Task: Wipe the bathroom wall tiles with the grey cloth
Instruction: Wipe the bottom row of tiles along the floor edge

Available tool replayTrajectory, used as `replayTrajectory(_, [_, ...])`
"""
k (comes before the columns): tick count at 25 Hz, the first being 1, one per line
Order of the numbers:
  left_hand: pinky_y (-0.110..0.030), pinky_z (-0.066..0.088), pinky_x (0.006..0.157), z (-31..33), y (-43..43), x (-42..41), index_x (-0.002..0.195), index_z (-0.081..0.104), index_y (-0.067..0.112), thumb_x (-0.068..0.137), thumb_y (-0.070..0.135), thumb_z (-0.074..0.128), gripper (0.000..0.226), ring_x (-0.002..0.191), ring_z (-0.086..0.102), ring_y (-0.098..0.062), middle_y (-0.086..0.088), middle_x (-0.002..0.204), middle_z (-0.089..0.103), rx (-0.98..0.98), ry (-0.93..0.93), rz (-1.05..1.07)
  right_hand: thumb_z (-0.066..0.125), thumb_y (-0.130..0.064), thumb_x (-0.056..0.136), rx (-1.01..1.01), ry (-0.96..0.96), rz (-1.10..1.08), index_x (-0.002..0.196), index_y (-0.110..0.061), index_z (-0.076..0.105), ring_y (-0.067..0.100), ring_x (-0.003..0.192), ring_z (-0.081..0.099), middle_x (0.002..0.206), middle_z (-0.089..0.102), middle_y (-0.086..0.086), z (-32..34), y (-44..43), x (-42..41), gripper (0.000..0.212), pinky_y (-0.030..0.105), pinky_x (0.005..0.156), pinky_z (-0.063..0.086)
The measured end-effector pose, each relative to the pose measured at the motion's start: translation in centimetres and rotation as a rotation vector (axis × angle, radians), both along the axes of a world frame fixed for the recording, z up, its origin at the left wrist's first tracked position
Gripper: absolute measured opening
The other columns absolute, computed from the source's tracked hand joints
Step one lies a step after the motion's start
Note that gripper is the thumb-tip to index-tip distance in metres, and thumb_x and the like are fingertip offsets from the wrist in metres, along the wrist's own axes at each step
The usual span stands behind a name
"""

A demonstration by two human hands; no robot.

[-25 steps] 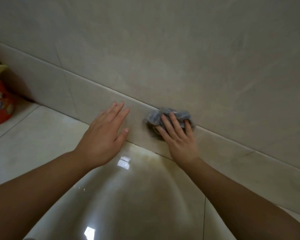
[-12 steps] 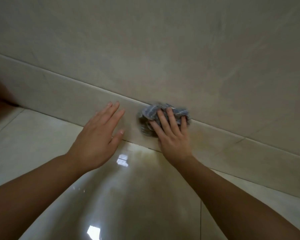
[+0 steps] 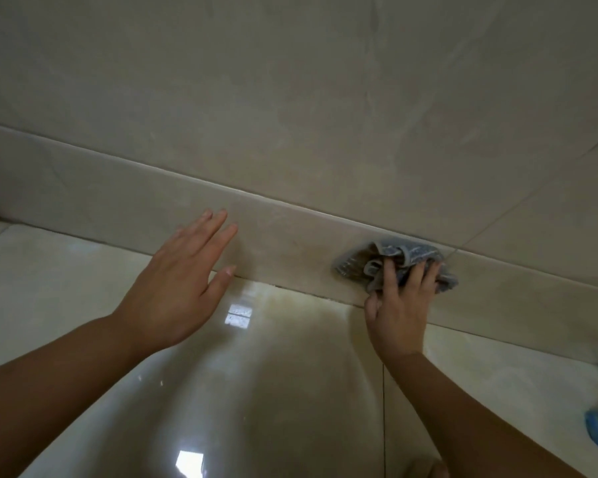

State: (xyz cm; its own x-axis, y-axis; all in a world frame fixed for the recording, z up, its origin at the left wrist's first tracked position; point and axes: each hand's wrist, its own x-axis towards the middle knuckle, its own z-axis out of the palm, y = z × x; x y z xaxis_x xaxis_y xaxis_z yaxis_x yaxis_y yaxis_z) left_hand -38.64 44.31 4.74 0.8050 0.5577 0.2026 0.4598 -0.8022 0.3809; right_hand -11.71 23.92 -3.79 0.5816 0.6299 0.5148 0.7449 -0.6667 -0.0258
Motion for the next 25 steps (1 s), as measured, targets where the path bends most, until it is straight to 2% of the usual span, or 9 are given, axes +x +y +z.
replayTrajectory(5, [-0.034,0.011,0.121,0.4,-0.3,0.2,0.153,0.03,0.018,0.095,0.05,0.023,0.067,0.15,0.008,-0.009,0.0,0.163,0.02,-0.005,-0.021,0.019,0.071,-0.02,0.082,0.055,0.103,-0.091,0.138,-0.02,0.051,0.043,0.136,0.023,0.146,0.028,0.023,-0.5,1.4,-3.0,0.06,0.061,0.111,0.021])
replayTrajectory(8, [-0.031,0.007,0.121,0.2,-0.1,-1.0,0.154,0.028,0.019,0.095,0.05,0.023,0.067,0.15,0.006,-0.006,0.002,0.163,0.018,-0.007,-0.02,0.047,0.067,-0.017,0.085,0.224,0.166,-0.137,0.127,-0.025,0.062,0.035,0.107,0.044,0.116,0.05,0.019,1.4,1.4,-3.0,0.043,0.049,0.095,0.039])
replayTrajectory(10, [-0.024,0.002,0.12,0.0,0.2,-1.8,0.154,0.028,0.02,0.095,0.05,0.024,0.067,0.15,0.006,-0.006,0.001,0.163,0.019,0.002,-0.016,0.058,0.057,-0.016,0.092,0.379,0.431,-0.102,0.12,-0.023,0.062,0.027,0.092,0.053,0.1,0.054,0.008,2.9,2.3,-3.2,0.029,0.041,0.081,0.048])
replayTrajectory(12, [-0.017,-0.003,0.118,0.0,0.4,-2.2,0.154,0.028,0.019,0.095,0.051,0.024,0.067,0.15,0.005,-0.005,0.0,0.163,0.019,0.005,-0.017,0.062,0.053,-0.016,0.096,0.545,0.758,-0.052,0.109,-0.026,0.055,0.015,0.076,0.058,0.085,0.058,-0.002,4.1,3.4,-3.6,0.017,0.032,0.072,0.047])
replayTrajectory(15, [-0.02,0.0,0.119,0.4,0.7,-2.4,0.154,0.027,0.019,0.095,0.051,0.024,0.067,0.15,0.004,-0.005,0.001,0.163,0.018,-0.014,-0.034,0.068,0.056,-0.008,0.091,0.684,0.919,-0.023,0.09,-0.026,0.053,0.008,0.073,0.059,0.078,0.06,-0.008,4.8,3.9,-3.5,0.018,0.034,0.072,0.051])
replayTrajectory(18, [-0.024,0.003,0.119,0.7,1.2,-2.4,0.154,0.027,0.02,0.094,0.05,0.025,0.067,0.15,0.004,-0.005,0.003,0.163,0.017,-0.019,-0.05,0.075,0.053,0.0,0.087,0.62,0.996,0.006,0.07,-0.027,0.068,0.011,0.082,0.062,0.082,0.068,-0.006,4.0,3.9,-3.2,0.035,0.039,0.084,0.052])
replayTrajectory(20, [-0.024,0.003,0.119,0.8,1.6,-2.4,0.154,0.026,0.02,0.094,0.05,0.026,0.067,0.15,0.004,-0.004,0.003,0.163,0.017,-0.023,-0.062,0.087,0.049,-0.001,0.088,0.54,1.088,0.013,0.074,-0.03,0.076,0.009,0.089,0.066,0.087,0.073,-0.01,3.8,4.4,-3.0,0.042,0.036,0.09,0.053])
replayTrajectory(23, [-0.025,0.003,0.12,1.0,2.1,-2.7,0.154,0.026,0.02,0.094,0.05,0.026,0.067,0.15,0.005,-0.006,0.003,0.163,0.017,-0.031,-0.069,0.096,0.047,-0.007,0.087,0.382,1.088,0.061,0.073,-0.043,0.076,0.007,0.083,0.065,0.087,0.074,-0.012,4.2,4.8,-2.3,0.049,0.029,0.085,0.051])
replayTrajectory(25, [-0.028,0.006,0.12,1.0,2.4,-2.9,0.154,0.028,0.019,0.094,0.051,0.025,0.068,0.151,0.007,-0.009,0.001,0.163,0.018,-0.023,-0.063,0.097,0.049,-0.004,0.089,0.239,1.04,0.088,0.076,-0.041,0.076,0.006,0.086,0.064,0.089,0.073,-0.012,4.5,4.6,-2.5,0.048,0.02,0.083,0.048])
